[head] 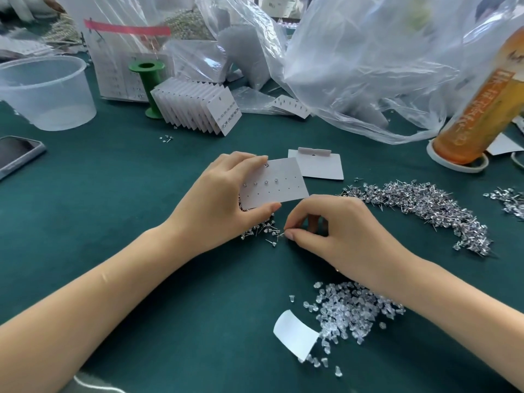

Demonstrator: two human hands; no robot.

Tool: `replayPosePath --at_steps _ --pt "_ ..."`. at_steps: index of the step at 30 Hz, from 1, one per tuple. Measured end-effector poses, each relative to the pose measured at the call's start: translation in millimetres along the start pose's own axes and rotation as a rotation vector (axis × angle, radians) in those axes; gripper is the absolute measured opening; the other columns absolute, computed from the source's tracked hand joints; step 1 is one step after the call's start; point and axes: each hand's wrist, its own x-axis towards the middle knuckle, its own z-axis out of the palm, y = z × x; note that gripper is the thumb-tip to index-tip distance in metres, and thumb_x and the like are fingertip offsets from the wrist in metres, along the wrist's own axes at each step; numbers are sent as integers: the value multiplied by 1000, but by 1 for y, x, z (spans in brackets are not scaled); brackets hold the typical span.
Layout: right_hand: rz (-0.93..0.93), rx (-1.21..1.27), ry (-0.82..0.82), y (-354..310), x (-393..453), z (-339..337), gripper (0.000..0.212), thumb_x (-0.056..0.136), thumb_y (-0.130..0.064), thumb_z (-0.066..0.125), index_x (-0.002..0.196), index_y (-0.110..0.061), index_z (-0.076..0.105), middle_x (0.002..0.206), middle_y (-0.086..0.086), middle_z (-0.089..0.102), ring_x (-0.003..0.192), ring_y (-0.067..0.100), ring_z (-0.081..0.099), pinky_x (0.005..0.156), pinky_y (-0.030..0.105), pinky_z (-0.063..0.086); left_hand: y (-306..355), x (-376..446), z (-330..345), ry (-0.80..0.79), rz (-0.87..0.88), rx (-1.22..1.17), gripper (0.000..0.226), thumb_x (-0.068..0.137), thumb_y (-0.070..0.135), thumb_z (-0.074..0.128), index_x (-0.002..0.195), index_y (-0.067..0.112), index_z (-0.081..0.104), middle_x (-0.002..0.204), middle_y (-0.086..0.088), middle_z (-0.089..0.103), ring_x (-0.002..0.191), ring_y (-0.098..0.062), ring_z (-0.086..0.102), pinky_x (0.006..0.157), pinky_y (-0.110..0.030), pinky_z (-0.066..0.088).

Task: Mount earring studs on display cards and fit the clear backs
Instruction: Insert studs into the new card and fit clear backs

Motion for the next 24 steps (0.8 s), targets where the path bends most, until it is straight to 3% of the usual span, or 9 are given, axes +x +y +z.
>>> replayPosePath --at_steps 6,9,13,21,24 --pt "-4 107 186 -2 6 -19 15 75 -7 76 69 -20 71 60 -8 63 55 3 51 57 11 39 4 -2 0 -35 53 -46 69 73 44 67 131 9 53 127 -1 55 119 -17 49 104 -31 37" --pt "24 90 255 2 11 -26 14 75 -7 76 69 -19 71 61 -4 63 56 5 49 57 12 39 5 -4 1 -72 111 -74 67 73 43 69 130 11 54 126 1 55 120 -13 48 105 -27 35" --pt "17 35 240 4 10 -27 12 77 -6 75 72 -16 71 65 -1 65 61 12 53 59 13 39 6 -5 0 -94 152 -93 67 73 46 70 129 12 55 125 4 56 119 -10 48 105 -25 35" --pt "-75 -125 256 5 8 -25 11 77 -3 73 75 -12 67 70 1 64 71 9 52 63 9 37 6 -5 -1 -86 147 -119 67 72 46 71 128 12 57 123 4 57 117 -10 51 104 -26 37" --pt "-120 -176 261 6 8 -23 11 78 0 72 75 -8 66 71 3 63 69 11 49 65 14 38 7 -5 0 -87 153 -120 67 72 46 71 127 10 57 123 2 58 117 -11 51 103 -27 38"
